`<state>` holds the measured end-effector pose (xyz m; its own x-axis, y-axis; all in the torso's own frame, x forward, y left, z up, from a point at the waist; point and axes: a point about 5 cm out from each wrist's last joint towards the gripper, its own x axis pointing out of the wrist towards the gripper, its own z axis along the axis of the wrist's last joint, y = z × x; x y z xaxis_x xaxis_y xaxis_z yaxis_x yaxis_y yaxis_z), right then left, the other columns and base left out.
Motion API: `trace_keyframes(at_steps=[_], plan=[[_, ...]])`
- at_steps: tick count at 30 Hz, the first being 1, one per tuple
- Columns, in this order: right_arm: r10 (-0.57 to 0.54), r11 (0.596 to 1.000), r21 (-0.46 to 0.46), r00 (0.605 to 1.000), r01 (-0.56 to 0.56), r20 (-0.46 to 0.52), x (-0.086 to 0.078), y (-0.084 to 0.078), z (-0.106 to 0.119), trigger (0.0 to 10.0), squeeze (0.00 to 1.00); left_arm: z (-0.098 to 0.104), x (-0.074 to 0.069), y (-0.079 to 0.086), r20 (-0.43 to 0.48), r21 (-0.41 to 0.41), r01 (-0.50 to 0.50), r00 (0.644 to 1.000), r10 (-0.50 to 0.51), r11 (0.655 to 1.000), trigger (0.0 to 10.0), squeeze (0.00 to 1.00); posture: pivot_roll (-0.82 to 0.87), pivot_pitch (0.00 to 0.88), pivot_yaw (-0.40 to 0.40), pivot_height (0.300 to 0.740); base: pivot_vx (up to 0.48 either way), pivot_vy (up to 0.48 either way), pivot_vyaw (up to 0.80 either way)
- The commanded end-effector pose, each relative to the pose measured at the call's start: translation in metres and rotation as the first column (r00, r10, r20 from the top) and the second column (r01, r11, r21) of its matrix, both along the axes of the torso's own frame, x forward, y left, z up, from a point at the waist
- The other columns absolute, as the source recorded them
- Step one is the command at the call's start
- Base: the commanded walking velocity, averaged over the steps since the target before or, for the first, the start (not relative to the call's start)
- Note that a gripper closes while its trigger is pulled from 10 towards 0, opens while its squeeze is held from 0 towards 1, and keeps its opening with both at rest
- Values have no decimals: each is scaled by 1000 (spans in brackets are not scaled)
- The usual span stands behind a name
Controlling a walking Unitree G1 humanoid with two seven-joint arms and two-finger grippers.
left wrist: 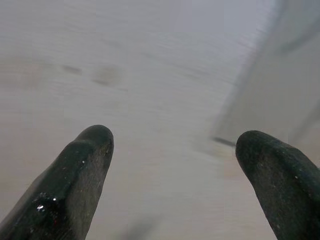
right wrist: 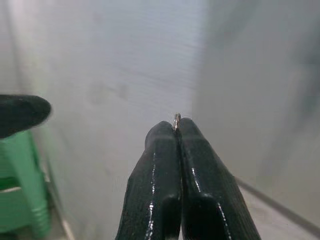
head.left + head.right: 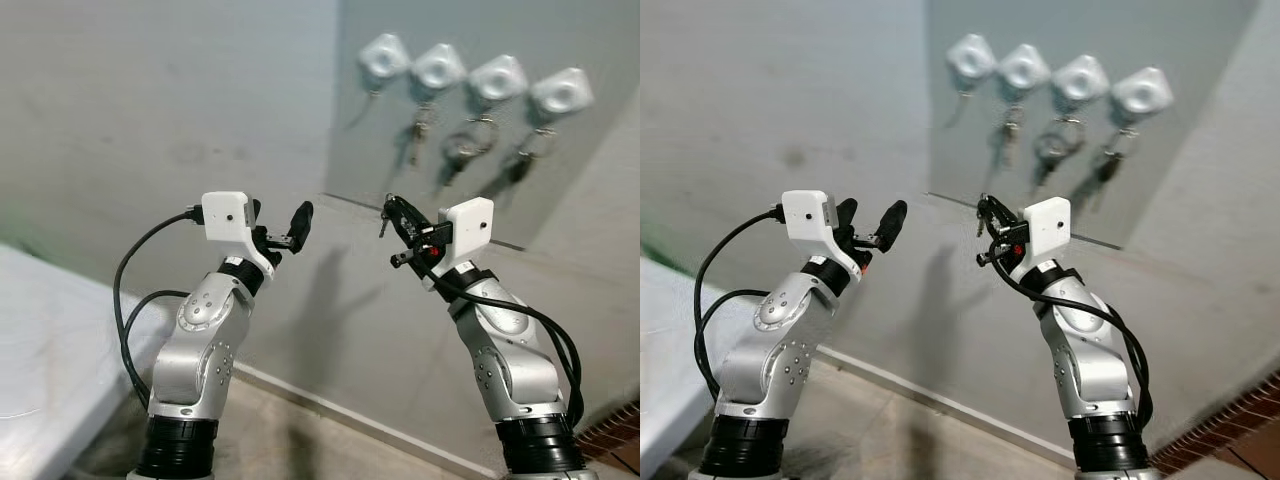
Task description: Hang keys on a hook
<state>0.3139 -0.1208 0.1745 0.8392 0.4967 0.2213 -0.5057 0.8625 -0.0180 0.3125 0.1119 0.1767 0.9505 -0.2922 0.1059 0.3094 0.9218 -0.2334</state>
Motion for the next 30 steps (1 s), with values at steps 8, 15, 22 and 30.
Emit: trace_keyframes(at_steps=[8, 15, 22, 30], plan=[[-23, 1000, 7, 1000, 23, 16, -1, -6, 6, 10000, 0, 0, 0, -6, -7, -3, 13, 1000, -13, 1000, 10000, 0, 8, 37, -35, 740, 0, 97, 0], [-24, 1000, 8, 1000, 24, 12, -3, -7, 5, 10000, 0, -2, 0, -5, -20, -4, 7, 1000, -7, 1000, 10000, 0, 7, 37, -35, 740, 0, 0, 0], [-23, 1000, 10, 1000, 23, 10, -3, -7, 6, 10000, 0, -3, 1, -5, -38, -22, 6, 999, -6, 1000, 10000, 0, 9, 41, -36, 740, 0, 226, 0], [-22, 1000, 9, 1000, 22, 10, -3, -7, 5, 10000, 0, -4, 1, -4, -43, -20, -2, 999, 2, 1000, 10000, 0, 7, 41, -36, 740, 0, 395, 0]])
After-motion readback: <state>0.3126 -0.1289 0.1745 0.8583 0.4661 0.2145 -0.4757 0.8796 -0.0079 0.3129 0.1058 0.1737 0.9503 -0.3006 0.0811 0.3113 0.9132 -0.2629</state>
